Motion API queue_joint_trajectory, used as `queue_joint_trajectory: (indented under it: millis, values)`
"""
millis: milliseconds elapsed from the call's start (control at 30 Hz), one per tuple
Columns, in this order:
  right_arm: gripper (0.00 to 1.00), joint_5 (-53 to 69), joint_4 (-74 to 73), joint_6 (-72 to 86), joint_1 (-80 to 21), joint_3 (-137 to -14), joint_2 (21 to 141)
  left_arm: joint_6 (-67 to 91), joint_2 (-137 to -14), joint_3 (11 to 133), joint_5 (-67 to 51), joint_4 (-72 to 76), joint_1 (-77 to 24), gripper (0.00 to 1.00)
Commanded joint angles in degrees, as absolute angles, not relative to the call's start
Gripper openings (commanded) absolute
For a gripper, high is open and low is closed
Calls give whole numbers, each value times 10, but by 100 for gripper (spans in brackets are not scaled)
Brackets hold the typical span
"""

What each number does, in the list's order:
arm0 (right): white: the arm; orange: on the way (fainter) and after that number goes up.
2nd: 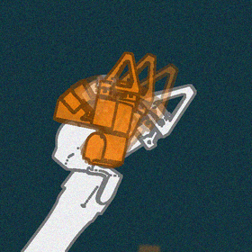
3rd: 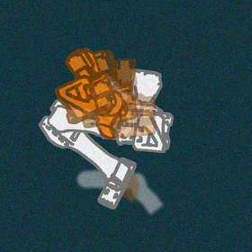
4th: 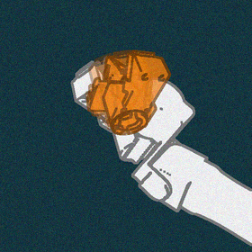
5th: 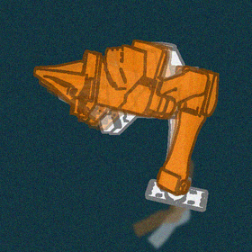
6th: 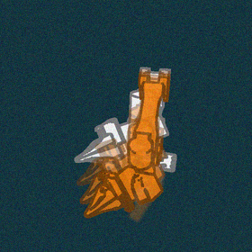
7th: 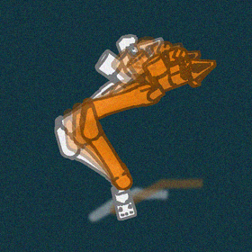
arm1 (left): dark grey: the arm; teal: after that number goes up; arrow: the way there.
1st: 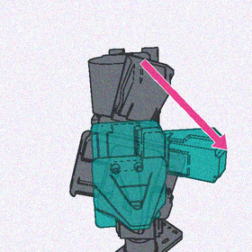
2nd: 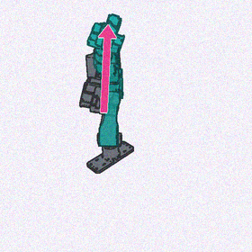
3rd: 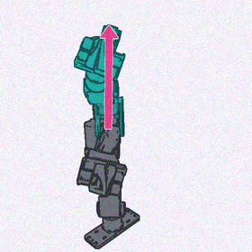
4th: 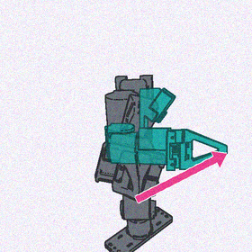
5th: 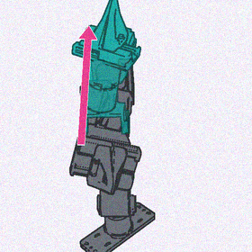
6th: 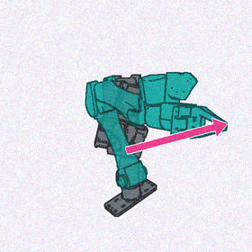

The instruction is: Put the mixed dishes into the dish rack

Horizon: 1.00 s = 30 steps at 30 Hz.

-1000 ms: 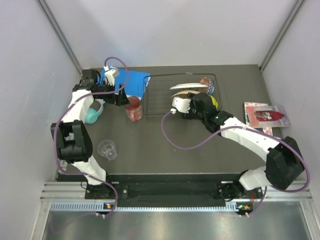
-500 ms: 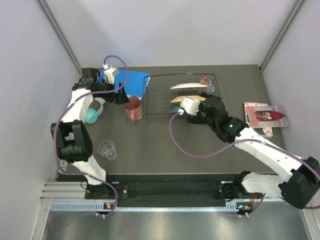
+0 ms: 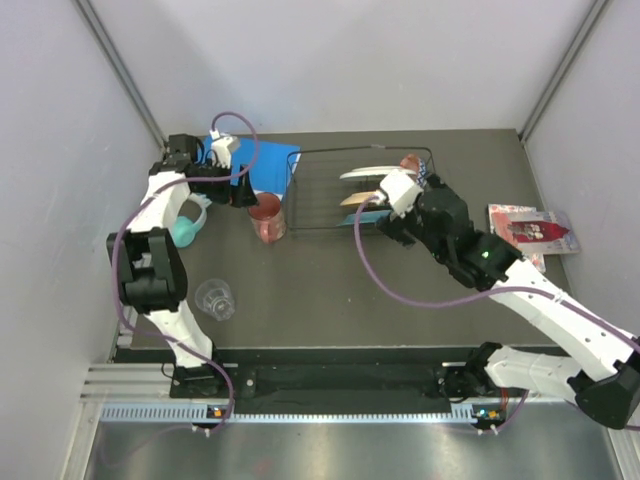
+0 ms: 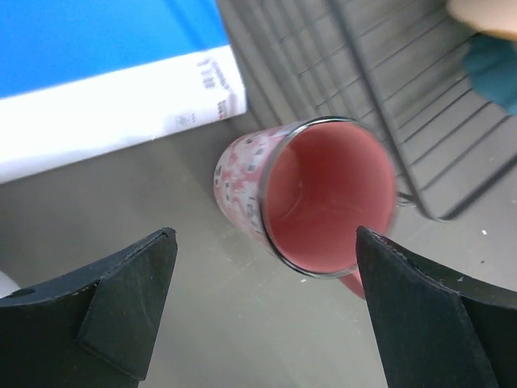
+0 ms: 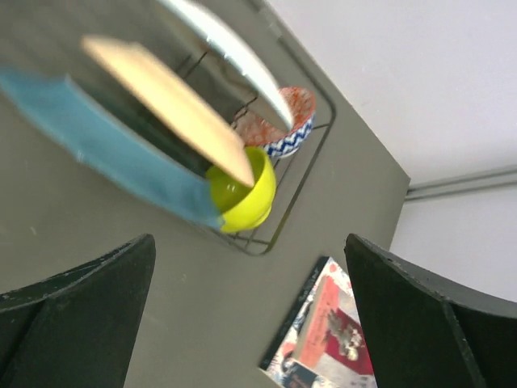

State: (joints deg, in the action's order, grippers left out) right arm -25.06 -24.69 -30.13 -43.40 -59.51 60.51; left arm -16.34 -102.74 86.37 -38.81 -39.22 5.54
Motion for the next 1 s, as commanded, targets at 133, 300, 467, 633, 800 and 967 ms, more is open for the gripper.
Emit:
queue_joint_trajectory:
  millis: [133,300,467,633,800,967]
  values:
    - [100,-314,-296,-71,-441,-700,630,-189,-1094,883,-353,-410,51,79]
    - [99,-315,-270,-4,-431,-681,615,-202,-1102,869,-324,-391,20,58]
    - [100,-334,-277,101,-341,-676,645,-196,-1106,879,-331,-400,2,0]
    - [99,-298,-249,135,-302,-664,655,-218,-1075,861,-333,-416,3,0]
    - [100,-247,-234,153,-274,-652,668,-242,-1049,818,-326,-430,2,0]
    - [100,-248,-243,156,-272,-645,680,-229,-1051,786,-334,-420,-13,4]
